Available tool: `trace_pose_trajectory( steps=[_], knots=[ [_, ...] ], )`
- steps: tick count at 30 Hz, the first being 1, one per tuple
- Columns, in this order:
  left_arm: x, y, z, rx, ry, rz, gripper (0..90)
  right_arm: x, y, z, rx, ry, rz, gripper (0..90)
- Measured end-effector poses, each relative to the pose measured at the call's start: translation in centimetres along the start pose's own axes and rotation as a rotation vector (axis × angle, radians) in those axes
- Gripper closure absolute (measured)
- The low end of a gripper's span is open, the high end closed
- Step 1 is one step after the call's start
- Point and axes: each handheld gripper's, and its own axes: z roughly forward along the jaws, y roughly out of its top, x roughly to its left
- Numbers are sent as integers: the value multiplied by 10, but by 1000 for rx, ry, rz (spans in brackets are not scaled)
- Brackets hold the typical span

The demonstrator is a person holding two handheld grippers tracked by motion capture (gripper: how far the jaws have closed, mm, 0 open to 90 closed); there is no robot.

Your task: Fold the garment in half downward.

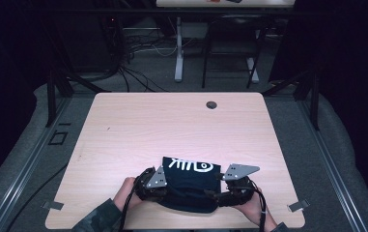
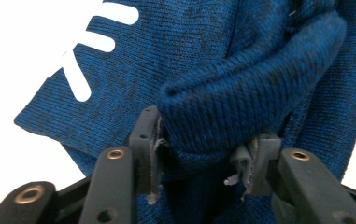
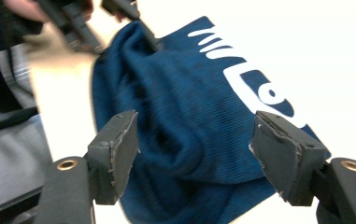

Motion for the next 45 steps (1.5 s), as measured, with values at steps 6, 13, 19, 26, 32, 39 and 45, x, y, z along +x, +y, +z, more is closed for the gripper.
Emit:
trace_pose_trajectory(
  steps=[6, 13, 19, 26, 32, 39, 45],
  knots=[
    [-3, 0, -5, -11, -21, -21, 467, -4, -6, 16, 23, -60, 52, 308],
    [-6, -3, -18, -39, -73, -59, 367, -3, -15, 33, 124, -35, 41, 307],
    [-2, -5, -38, -141, -103, -134, 298, 0, -18, 41, 176, -33, 14, 306],
    [2, -9, -27, -96, -14, -187, 245, 2, -22, 47, 211, -51, -24, 294],
    [-4, -12, -10, 12, -2, -157, 227, 3, -24, 48, 216, -59, -27, 279],
    [-4, -14, -9, 3, 0, -169, 215, 2, -27, 49, 199, -59, -25, 254],
    [9, -15, -24, -99, 22, -246, 164, -12, -28, 38, 121, -59, 58, 106]
  ],
)
